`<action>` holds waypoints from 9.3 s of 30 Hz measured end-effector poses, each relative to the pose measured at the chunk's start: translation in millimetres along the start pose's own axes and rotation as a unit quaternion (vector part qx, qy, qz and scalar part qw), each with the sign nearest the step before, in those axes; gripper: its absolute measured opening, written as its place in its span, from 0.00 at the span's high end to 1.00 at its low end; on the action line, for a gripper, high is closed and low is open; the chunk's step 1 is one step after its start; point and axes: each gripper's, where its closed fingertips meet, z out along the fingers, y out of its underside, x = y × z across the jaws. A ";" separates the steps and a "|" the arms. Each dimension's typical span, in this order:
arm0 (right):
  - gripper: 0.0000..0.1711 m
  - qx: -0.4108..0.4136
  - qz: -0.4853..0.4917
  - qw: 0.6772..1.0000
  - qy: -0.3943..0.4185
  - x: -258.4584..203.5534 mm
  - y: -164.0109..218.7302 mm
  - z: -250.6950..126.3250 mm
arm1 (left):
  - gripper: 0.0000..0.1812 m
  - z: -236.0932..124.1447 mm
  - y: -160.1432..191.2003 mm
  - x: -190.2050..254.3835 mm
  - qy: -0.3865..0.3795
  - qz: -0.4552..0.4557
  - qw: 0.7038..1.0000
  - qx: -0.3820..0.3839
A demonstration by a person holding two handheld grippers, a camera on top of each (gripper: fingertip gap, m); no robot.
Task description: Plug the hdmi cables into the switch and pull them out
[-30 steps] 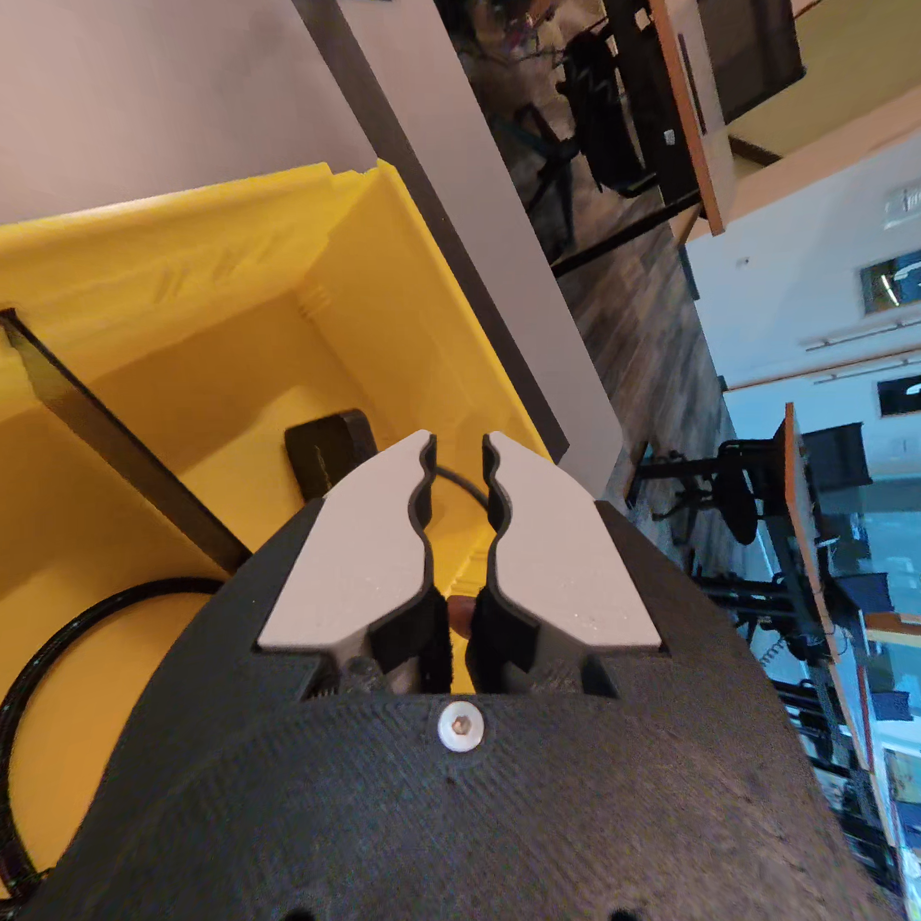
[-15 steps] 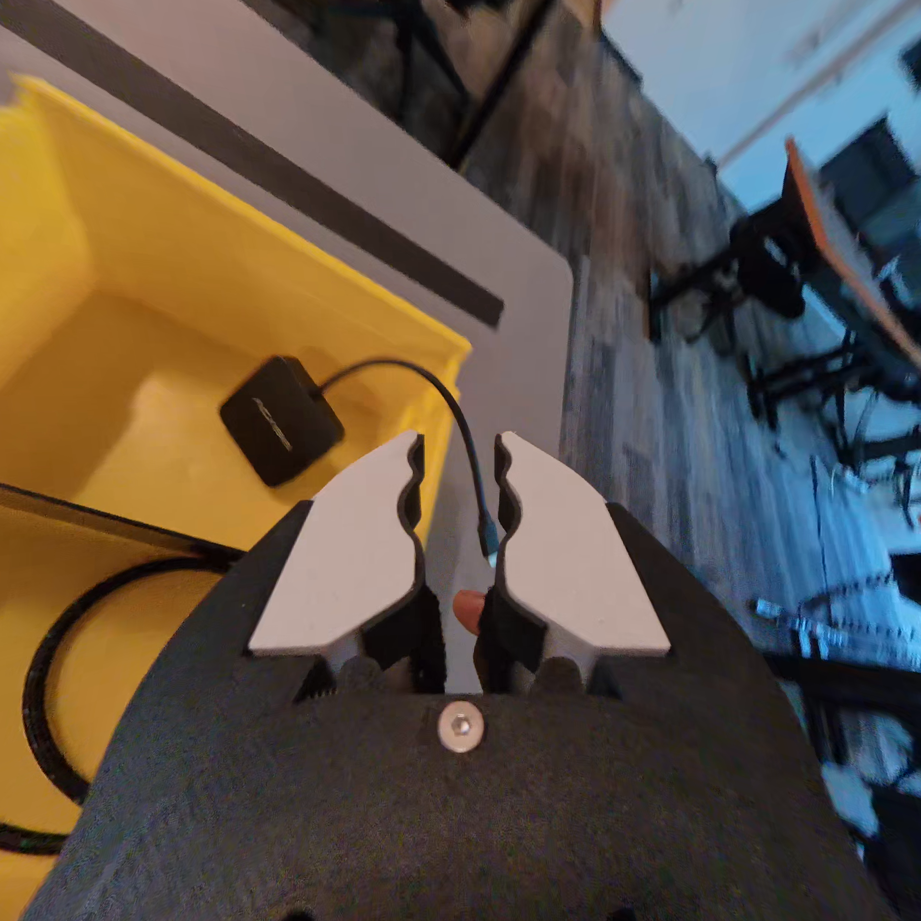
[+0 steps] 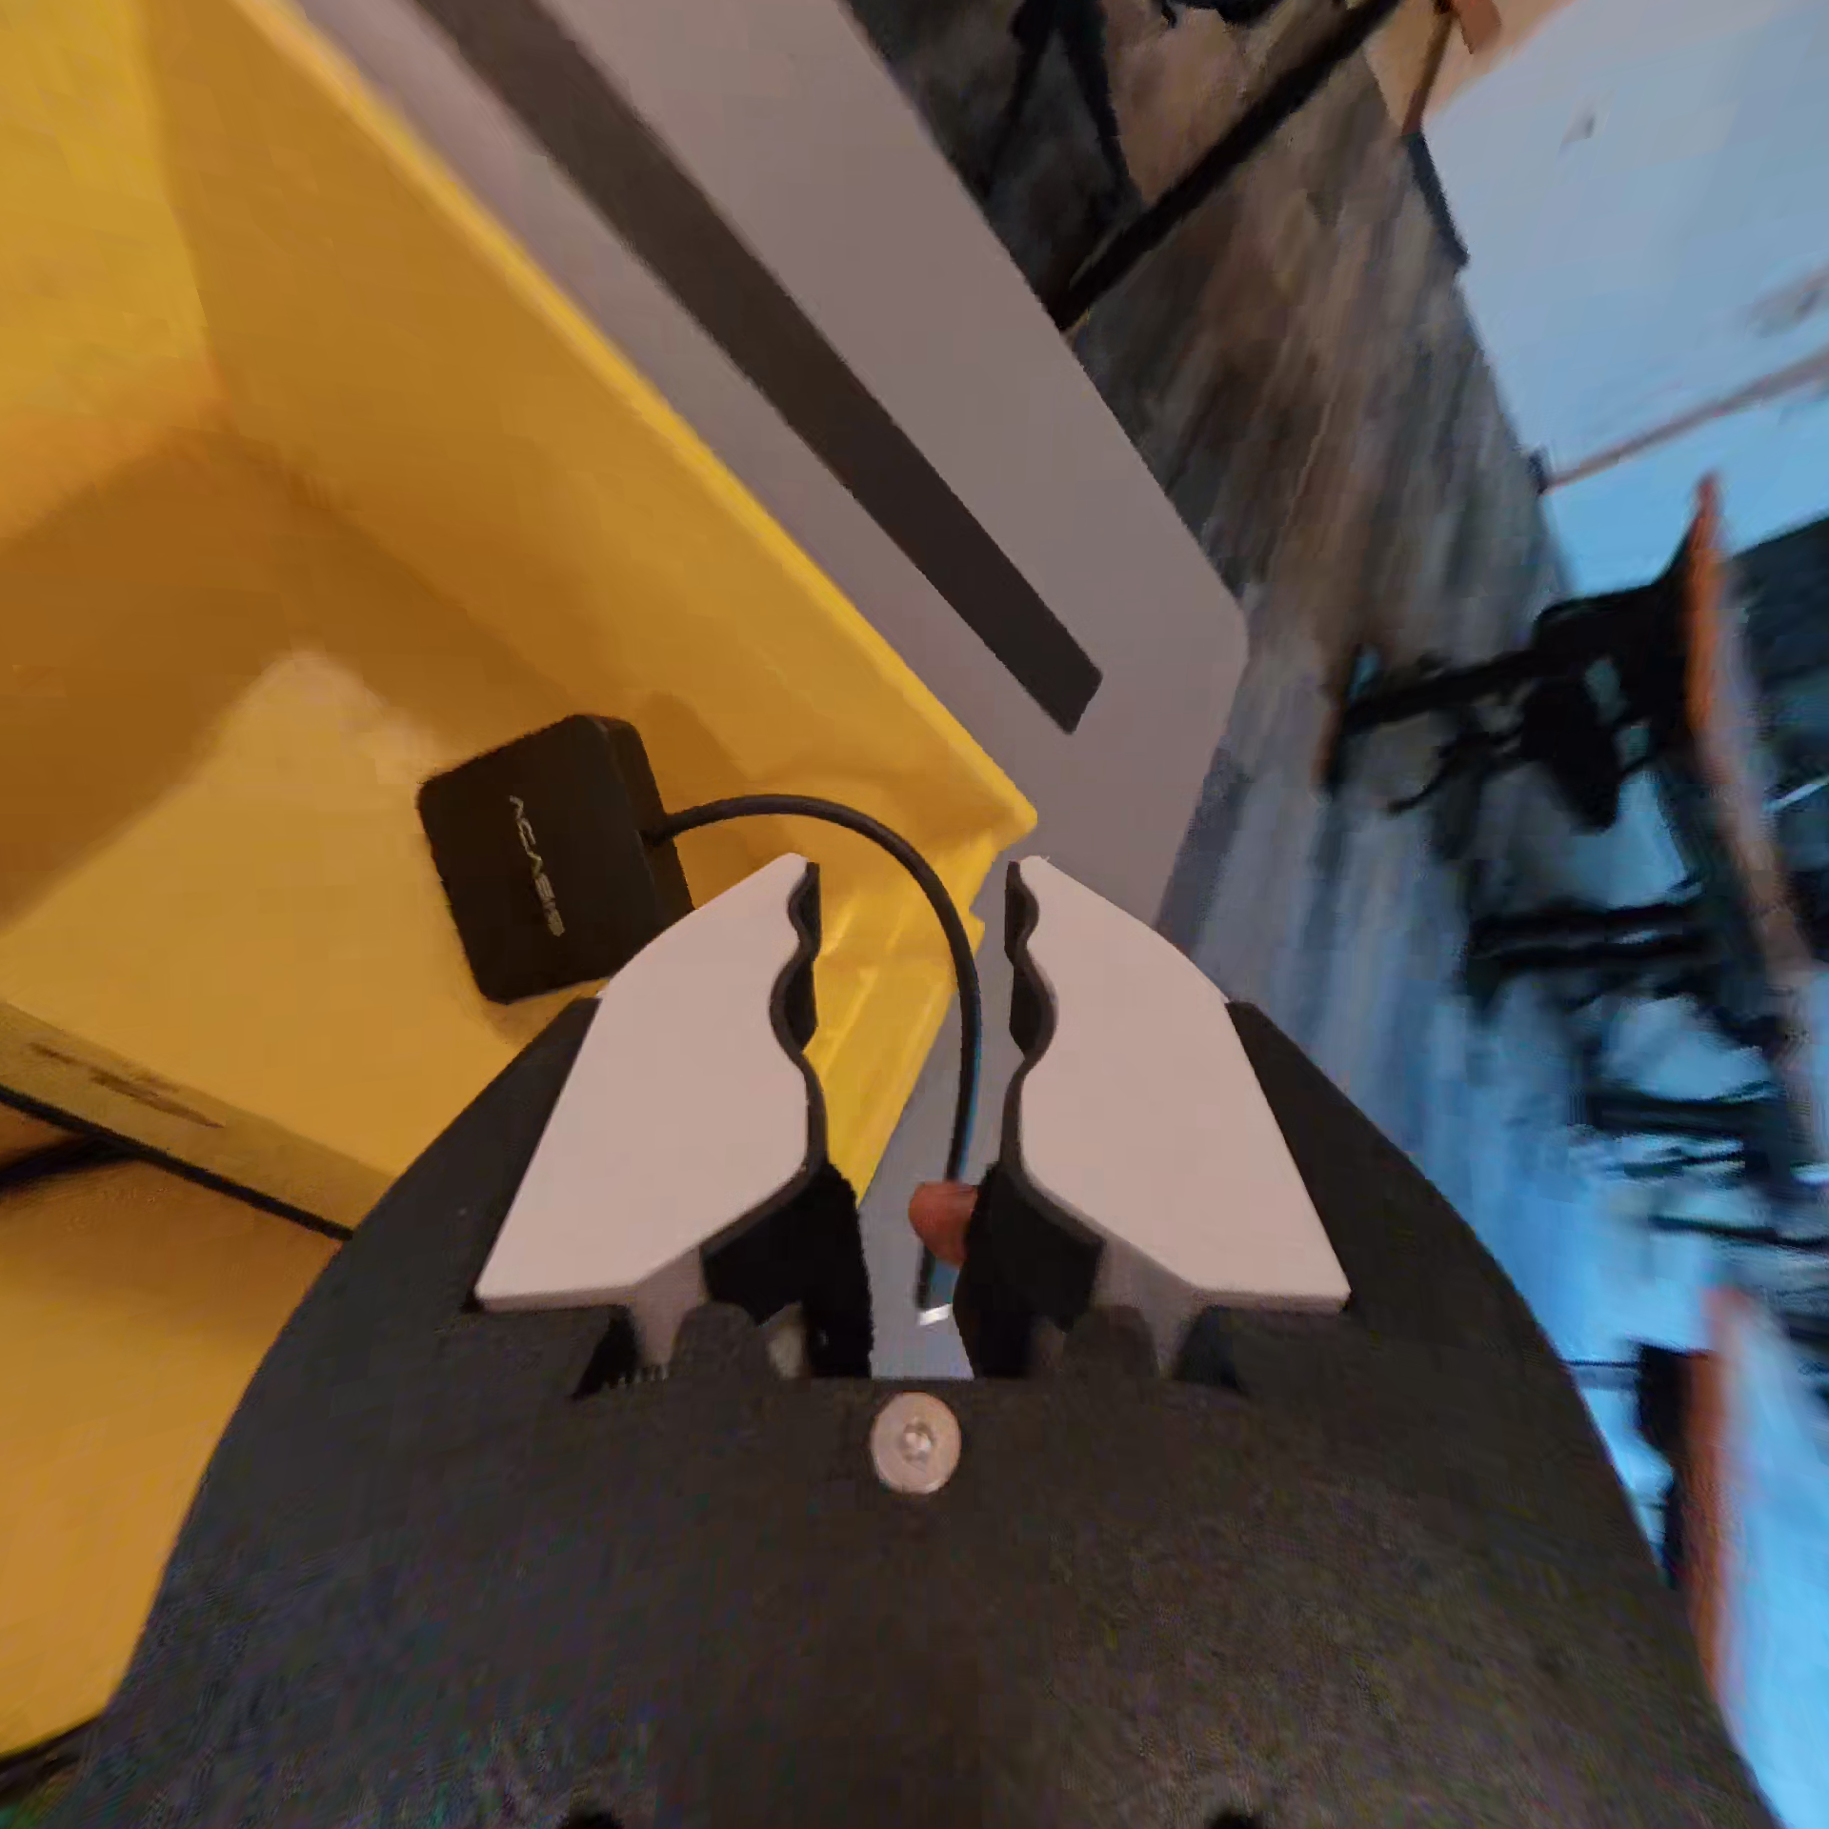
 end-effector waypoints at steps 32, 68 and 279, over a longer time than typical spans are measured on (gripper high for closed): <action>0.95 -0.102 -0.183 0.976 -0.065 -54.8 -86.7 -15.5 | 0.84 1.2 6.4 -2.6 -0.002 -0.009 1.000 0.001; 0.71 -0.007 -0.151 0.976 -0.154 -102.5 -60.2 23.1 | 0.84 -1.4 7.8 -4.5 -0.008 -0.007 1.000 -0.007; 0.94 0.444 0.338 0.584 -0.590 -359.6 -261.5 -198.3 | 0.87 51.6 58.2 66.0 0.231 -0.392 0.888 -0.062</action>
